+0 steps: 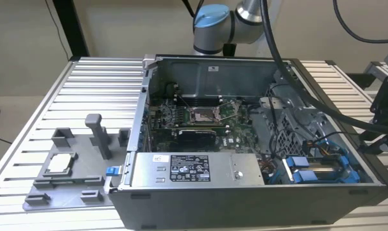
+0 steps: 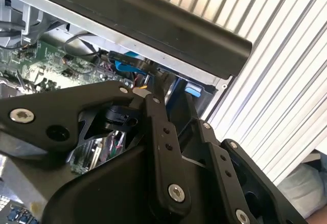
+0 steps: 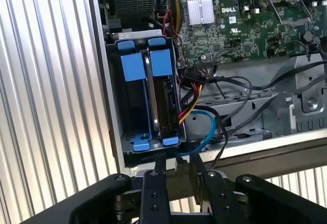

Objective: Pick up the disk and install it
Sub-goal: 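Insert the second disk wire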

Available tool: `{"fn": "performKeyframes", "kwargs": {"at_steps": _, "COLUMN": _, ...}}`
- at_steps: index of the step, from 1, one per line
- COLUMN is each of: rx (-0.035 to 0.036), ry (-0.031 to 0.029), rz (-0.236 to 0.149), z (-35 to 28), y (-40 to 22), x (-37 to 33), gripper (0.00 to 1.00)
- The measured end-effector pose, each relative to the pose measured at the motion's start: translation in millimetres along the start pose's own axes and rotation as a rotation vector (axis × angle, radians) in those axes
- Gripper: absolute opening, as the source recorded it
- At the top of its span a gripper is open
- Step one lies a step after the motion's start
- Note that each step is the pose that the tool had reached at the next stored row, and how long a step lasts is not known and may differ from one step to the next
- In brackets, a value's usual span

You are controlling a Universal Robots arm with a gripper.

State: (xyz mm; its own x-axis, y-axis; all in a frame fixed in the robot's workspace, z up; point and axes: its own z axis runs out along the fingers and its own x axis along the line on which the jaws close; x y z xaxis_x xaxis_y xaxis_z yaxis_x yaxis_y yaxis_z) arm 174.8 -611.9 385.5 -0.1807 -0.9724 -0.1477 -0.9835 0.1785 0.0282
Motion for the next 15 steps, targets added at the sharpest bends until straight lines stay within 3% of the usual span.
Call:
{"fn": "performKeyframes", "kwargs": {"at_steps": 4, "rx": -0.0012, "ry": -0.0079, "rz": 0.002, "z": -0.1, "y": -4.7, "x": -0.4, "gripper": 1.00}}
{"fn": "performKeyframes", "kwargs": {"at_steps": 8, "rx": -0.0021, "ry": -0.0105, "rz": 0.004, "z": 0.1, "y": -9.2, "x": -0.4, "gripper": 1.00}}
{"fn": "performKeyframes", "kwargs": {"at_steps": 15, "rx": -0.0005, "ry": -0.0119, "rz": 0.026, "z": 1.1, "y": -4.8, "x": 1.2, "gripper": 1.00}}
